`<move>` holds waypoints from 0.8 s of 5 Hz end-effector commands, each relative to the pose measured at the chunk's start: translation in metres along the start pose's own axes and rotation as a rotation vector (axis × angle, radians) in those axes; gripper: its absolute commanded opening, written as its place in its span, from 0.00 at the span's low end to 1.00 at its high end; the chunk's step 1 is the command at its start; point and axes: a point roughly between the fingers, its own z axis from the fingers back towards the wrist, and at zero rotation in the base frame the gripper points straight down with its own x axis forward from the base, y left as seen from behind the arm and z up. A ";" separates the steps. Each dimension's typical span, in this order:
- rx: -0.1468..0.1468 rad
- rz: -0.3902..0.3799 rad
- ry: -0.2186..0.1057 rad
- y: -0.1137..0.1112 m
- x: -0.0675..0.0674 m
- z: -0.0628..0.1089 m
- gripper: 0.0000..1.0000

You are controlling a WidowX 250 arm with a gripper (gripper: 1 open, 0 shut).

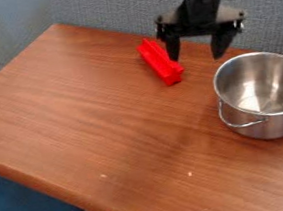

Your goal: Move the red object from the metal pot to the table

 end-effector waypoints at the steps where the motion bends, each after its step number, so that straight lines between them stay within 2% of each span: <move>1: -0.070 -0.064 -0.031 0.012 0.034 0.007 1.00; 2: -0.089 -0.129 -0.011 0.019 0.034 0.009 1.00; 3: -0.097 -0.144 0.013 0.014 0.022 0.014 1.00; 4: -0.038 -0.033 0.050 0.005 0.019 0.016 1.00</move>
